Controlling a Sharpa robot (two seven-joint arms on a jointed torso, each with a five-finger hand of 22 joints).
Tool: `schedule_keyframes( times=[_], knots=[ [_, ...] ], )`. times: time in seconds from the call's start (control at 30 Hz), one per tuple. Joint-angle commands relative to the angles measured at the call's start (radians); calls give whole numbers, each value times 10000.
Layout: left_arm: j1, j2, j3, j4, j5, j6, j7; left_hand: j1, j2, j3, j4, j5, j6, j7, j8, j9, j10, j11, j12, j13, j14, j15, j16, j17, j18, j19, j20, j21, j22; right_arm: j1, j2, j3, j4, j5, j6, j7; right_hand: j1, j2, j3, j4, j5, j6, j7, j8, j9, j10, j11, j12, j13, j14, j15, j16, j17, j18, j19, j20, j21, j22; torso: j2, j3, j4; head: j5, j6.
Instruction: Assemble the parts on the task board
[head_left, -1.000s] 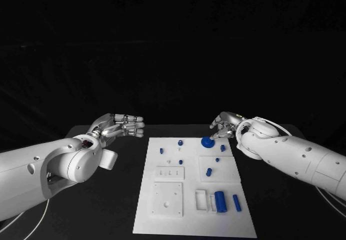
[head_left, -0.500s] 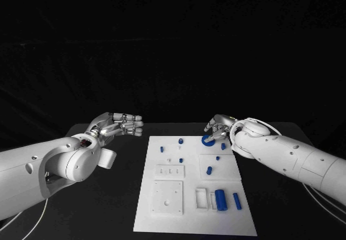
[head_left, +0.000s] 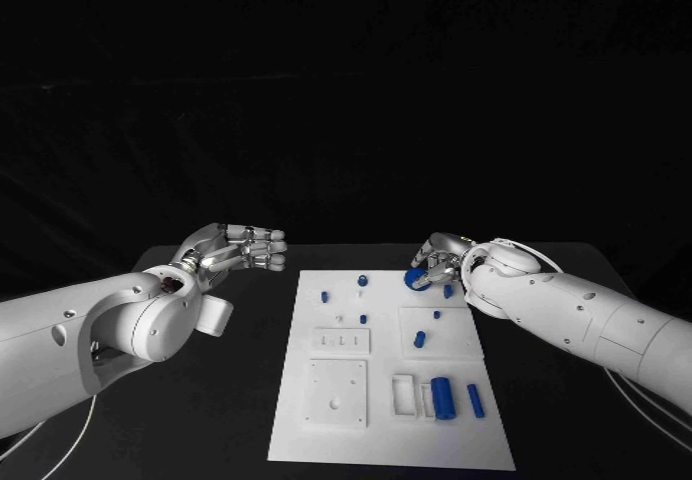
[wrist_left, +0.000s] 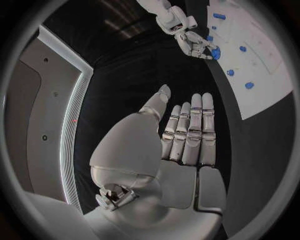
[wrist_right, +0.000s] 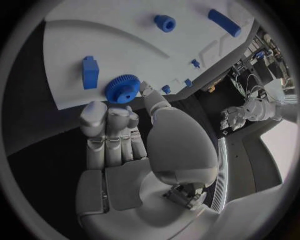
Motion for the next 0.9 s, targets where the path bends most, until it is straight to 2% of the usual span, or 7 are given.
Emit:
schedule_keyframes(
  times=[0.03,0.37,0.53,0.9],
  knots=[
    [12,6,8,11,-72,169,24,23,-96,38,-9,20,-72,-2,-41,8,-69,-25,33,17,-79,8,-31,-7,-27,-76,-19,44,3,-11,8,2,-36,-183,172,2,-20,50,99,7,14,61,6,10,8,75,-17,74,46,76,17,52,36,-25,506,64,96,1104,2,-2,-4,-4,-11],
    [12,-2,8,18,-86,181,9,23,-96,38,-9,20,-72,-2,-41,8,-69,-25,33,17,-79,8,-31,-7,-27,-76,-19,44,3,-43,39,-1,-204,-196,242,-36,-115,58,414,-118,110,93,6,8,6,74,-22,76,75,89,15,39,150,-26,476,61,181,1105,-2,4,-6,7,-20],
    [12,-9,8,17,-87,183,3,23,-96,38,-9,20,-72,-2,-41,8,-69,-25,33,17,-79,8,-31,-7,-27,-76,-19,44,3,-56,73,-3,-322,-193,248,-33,-166,90,658,-162,-2,114,7,11,7,75,-25,70,77,95,13,26,180,-31,471,63,223,1111,0,0,-5,-11,-18],
    [12,-16,7,35,-98,190,-4,23,-96,38,-9,20,-72,-2,-41,8,-69,-25,33,17,-79,8,-31,-7,-27,-76,-19,44,3,-94,232,-44,-484,-131,349,-20,-226,110,707,-145,6,157,2,14,8,87,-28,83,89,98,12,33,206,-34,468,62,248,1116,0,2,0,-5,-44]
  ],
)
